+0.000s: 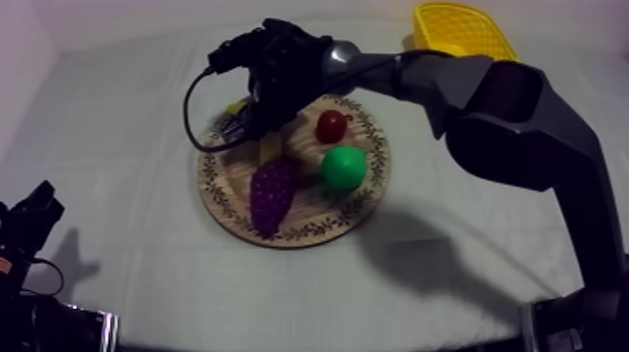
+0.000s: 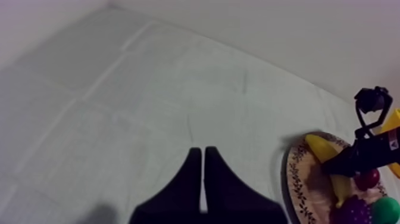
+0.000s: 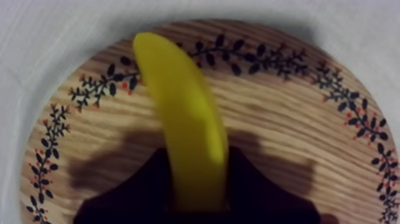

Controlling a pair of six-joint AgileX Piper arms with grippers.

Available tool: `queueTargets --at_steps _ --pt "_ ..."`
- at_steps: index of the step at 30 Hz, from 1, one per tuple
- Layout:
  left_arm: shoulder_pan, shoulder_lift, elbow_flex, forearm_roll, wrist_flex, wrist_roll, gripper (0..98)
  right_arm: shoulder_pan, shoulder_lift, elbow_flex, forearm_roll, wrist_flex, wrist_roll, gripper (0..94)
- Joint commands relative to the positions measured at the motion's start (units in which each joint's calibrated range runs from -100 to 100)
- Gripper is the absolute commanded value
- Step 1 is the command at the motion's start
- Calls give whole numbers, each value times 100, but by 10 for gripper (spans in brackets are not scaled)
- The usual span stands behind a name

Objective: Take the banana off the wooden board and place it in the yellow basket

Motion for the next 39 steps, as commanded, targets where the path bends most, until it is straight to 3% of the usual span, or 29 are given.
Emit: queueTargets --at_steps 1,19,39 --pt "-2 -5 -1 -3 0 1 1 -4 -58 46 9 -11 -10 257" --pt "-2 -5 -1 -3 0 0 1 169 -1467 570 481 26 -342 238" --pt "-2 -5 -1 -3 0 2 1 1570 -2263 948 623 136 -429 262"
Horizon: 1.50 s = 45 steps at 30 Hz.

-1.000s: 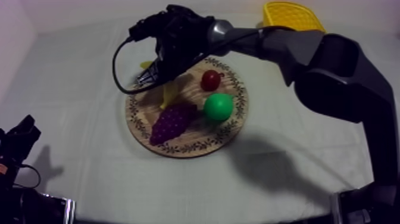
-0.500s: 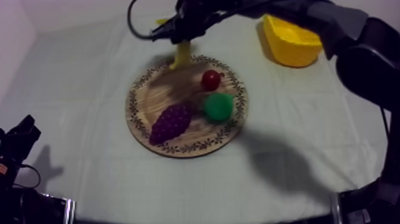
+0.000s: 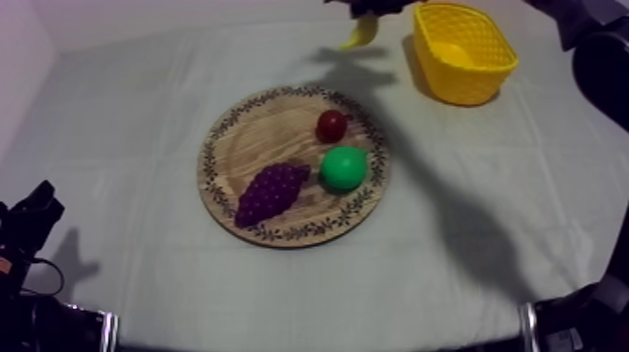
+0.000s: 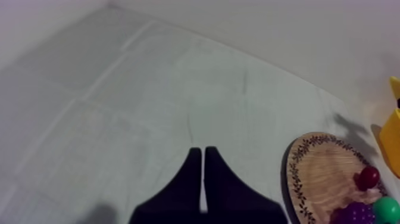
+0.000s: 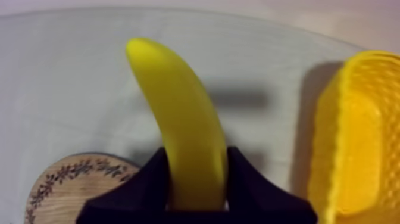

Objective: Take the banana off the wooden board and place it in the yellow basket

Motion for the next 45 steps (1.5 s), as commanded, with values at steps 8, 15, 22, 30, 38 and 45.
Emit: queueTargets --at_steps 8,15,22,30,38,45 --pt "-2 -5 -1 -3 0 -1 1 688 -151 211 102 -56 -37 270" --pt "-2 -5 -1 -3 0 1 1 1026 -260 580 100 -89 23 270" --pt "-2 -5 -1 -3 0 1 1 1231 -305 1062 191 -281 -2 276" --pt "-2 -5 -1 -3 0 0 1 1384 -189 1313 182 -426 6 283" --pt "-2 -5 -1 -3 0 1 1 1432 82 1179 230 -503 6 311" --pt "-2 -5 -1 -3 0 2 1 1443 324 958 265 -519 -26 337"
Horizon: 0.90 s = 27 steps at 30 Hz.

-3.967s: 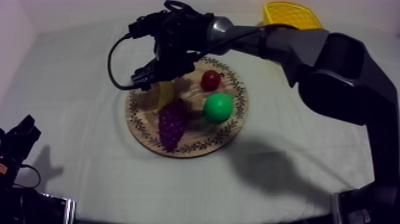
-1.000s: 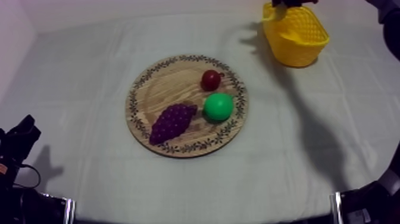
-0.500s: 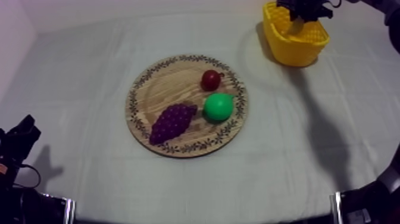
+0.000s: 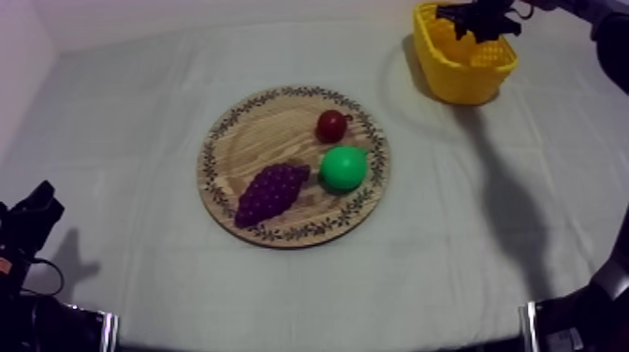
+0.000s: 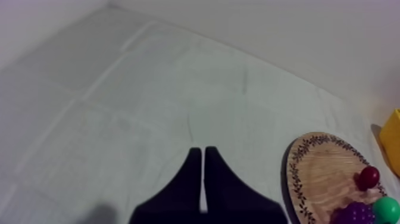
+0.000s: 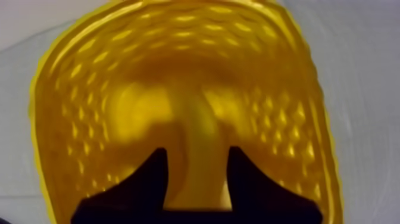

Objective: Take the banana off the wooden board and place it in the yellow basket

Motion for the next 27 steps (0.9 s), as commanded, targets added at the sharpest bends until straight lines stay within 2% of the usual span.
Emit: queueTargets --at_steps 1,5,12,16,21,27 --pt "-2 -5 -1 -3 0 2 1 12 48 -50 2 20 -13 339" --pt "-2 -5 -1 -3 0 0 1 12 86 -88 24 1 -57 324" --pt "-2 -5 -1 -3 0 2 1 72 -422 214 -51 -40 -34 157" --pt "-2 -5 -1 -3 0 2 1 245 -1101 768 -193 -181 62 127" --pt "-2 -5 -1 -3 0 2 1 581 -2251 1951 -438 -647 405 132" --pt "-2 -5 -1 -3 0 2 1 1081 -3642 3485 -977 -1099 1138 137"
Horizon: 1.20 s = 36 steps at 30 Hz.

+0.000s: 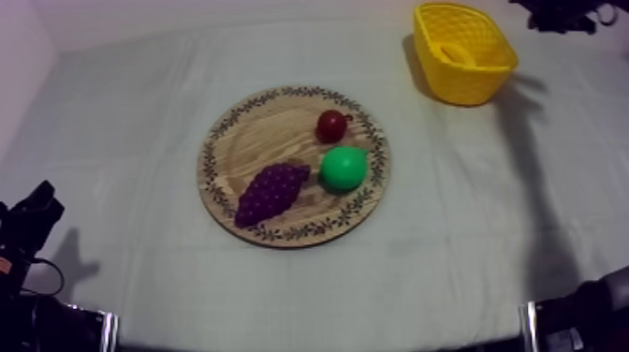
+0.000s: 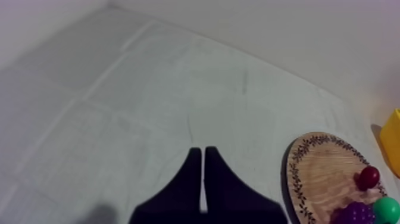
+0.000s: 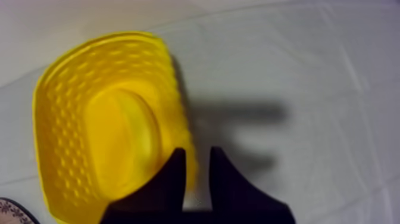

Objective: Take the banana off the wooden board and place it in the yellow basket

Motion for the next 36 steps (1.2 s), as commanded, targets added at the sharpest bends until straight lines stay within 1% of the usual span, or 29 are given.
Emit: queueTargets --at_steps 1,3,5,7,9,12,15,17,20,22,24,27,30,33,36 --pt "-2 -5 -1 -3 0 2 1 240 -920 1083 -306 -120 521 137" --pt "-2 -5 -1 -3 0 2 1 375 -1354 1595 -508 -194 787 138" --pt "-2 -5 -1 -3 0 2 1 461 -1783 2100 -638 -254 986 139" --pt "-2 -5 -1 -3 0 2 1 503 -2210 2608 -687 -327 1101 140" --pt "-2 -5 -1 -3 0 2 1 507 -2633 3131 -651 -425 1119 141" --pt "-2 -5 -1 -3 0 1 1 510 -3264 3934 -553 -616 1045 144" --pt "-2 -5 -1 -3 0 1 1 516 -3907 4676 -420 -758 883 147" --pt "-2 -5 -1 -3 0 2 1 497 -4374 5176 -268 -834 660 143" --pt "-2 -5 -1 -3 0 0 1 411 -5136 5977 -33 -983 291 106" --pt "-2 -5 -1 -3 0 1 1 328 -5665 6500 29 -1005 176 73" --pt "-2 -5 -1 -3 0 -1 1 234 -6168 6930 24 -945 152 42" --pt "-2 -5 -1 -3 0 3 1 69 -6907 7443 -6 -724 164 19" --pt "-2 -5 -1 -3 0 0 1 -17 -7590 7845 -115 -530 276 11" --pt "-2 -5 -1 -3 0 -1 1 -95 -8234 8199 -156 -344 322 8" --pt "-2 -5 -1 -3 0 1 1 -202 -8876 8401 -126 -120 206 6"
